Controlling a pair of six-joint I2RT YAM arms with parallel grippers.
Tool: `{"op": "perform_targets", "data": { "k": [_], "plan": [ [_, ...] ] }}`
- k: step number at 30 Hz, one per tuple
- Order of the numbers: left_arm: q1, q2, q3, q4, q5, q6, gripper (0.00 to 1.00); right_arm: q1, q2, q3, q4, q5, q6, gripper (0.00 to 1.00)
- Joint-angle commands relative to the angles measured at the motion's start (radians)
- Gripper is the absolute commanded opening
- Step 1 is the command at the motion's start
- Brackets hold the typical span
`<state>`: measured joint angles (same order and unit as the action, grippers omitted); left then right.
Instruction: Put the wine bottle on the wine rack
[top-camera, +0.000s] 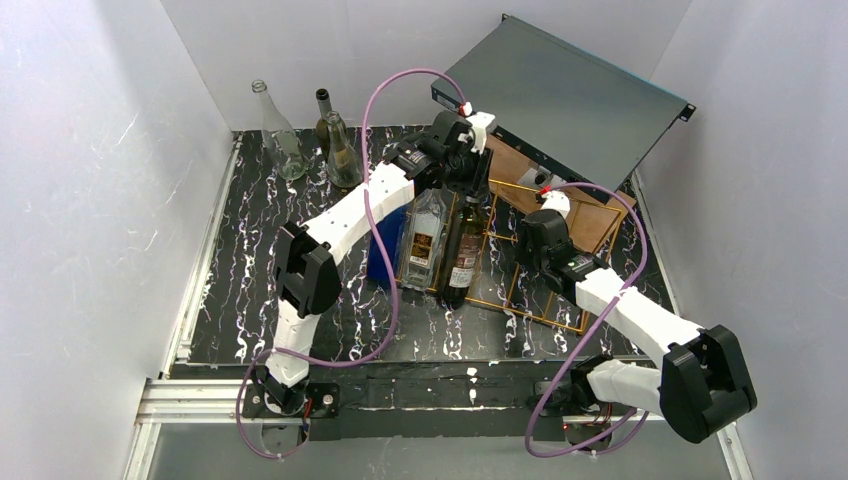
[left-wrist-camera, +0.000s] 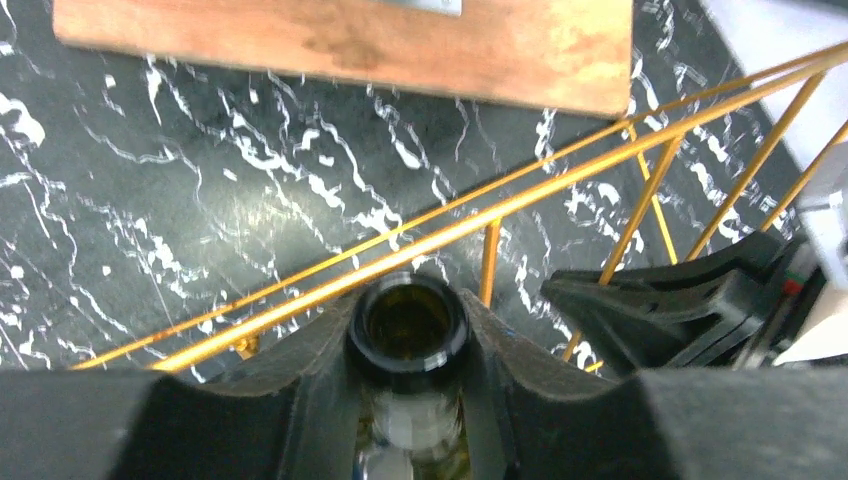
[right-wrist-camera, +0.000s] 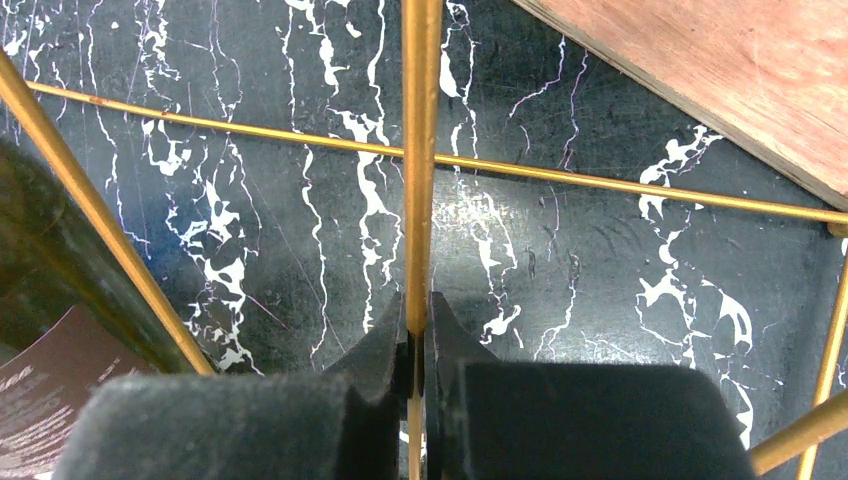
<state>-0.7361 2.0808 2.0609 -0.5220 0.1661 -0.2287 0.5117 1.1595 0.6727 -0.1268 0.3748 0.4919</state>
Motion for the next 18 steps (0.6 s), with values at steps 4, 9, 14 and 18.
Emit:
{"op": "perform_targets", "data": {
  "k": [4,9,14,18],
  "plan": [
    [-0.007,0.049,-0.059,-0.148,0.009,0.01,0.54,0.007,0.002,-0.009,0.019,-0.03,-0.026,0.01],
    [-0.006,0.032,-0.067,-0.147,-0.003,0.012,0.63,0.007,-0.003,-0.013,0.021,-0.028,-0.024,0.01],
    [-0.007,-0.001,-0.067,-0.144,0.015,0.003,0.65,0.007,-0.005,-0.015,0.021,-0.03,-0.021,0.01],
    [-0.007,-0.041,-0.071,-0.144,0.02,0.0,0.67,0.007,-0.006,-0.018,0.021,-0.028,-0.02,0.01]
  ]
}}
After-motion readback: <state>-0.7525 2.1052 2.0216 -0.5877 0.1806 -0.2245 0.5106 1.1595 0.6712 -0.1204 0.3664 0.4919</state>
